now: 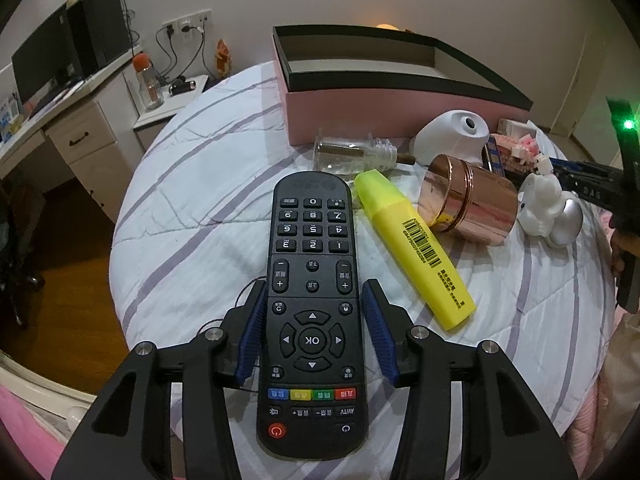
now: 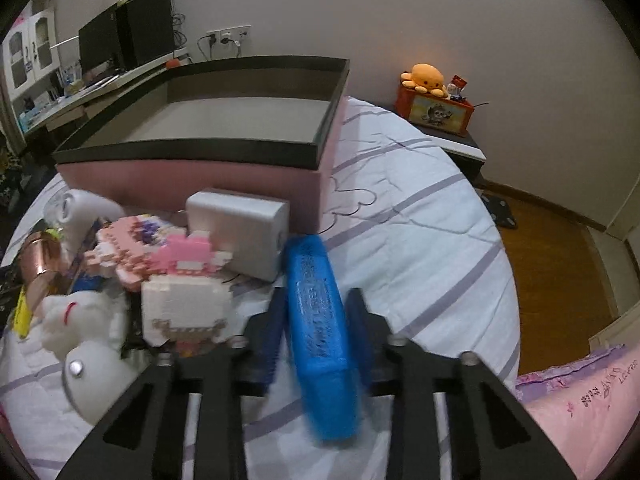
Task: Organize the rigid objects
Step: 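Grasp the black remote with the left gripper while the right gripper grasps the blue marker, then carry the remote and blue marker into the pink box and open both grippers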
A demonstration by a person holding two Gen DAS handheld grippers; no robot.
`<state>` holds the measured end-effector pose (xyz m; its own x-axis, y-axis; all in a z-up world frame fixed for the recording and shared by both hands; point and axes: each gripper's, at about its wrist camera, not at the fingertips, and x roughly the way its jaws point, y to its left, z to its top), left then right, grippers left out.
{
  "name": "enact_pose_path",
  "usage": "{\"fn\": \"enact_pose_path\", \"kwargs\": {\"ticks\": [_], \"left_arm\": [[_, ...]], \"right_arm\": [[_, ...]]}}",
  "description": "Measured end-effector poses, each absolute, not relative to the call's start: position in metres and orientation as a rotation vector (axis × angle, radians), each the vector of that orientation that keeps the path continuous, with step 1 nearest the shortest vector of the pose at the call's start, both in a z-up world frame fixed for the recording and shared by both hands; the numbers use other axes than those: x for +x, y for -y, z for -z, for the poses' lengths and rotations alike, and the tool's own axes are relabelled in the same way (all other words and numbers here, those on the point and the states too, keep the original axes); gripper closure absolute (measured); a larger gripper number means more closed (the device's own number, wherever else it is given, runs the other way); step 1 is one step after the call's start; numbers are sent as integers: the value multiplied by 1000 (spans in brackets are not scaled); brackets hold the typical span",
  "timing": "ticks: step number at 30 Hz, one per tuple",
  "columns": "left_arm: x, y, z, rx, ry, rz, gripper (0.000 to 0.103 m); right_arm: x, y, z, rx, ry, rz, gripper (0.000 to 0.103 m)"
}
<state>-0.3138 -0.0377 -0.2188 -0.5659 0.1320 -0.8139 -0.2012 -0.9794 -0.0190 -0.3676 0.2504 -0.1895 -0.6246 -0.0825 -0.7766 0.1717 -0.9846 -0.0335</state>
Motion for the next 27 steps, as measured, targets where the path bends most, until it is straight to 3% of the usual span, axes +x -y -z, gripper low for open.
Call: {"fn": "enact_pose_path", "kwargs": {"ticks": [11,27], "left_arm": [[-316,36,216,-1354,-105,-2646,59],[-301,16,171,-1191,-110,-2642,59]], "right_arm": [[-341,-260,178,1234,54,2674,76],[-326,-248,130,1060,100,2623,76]]}}
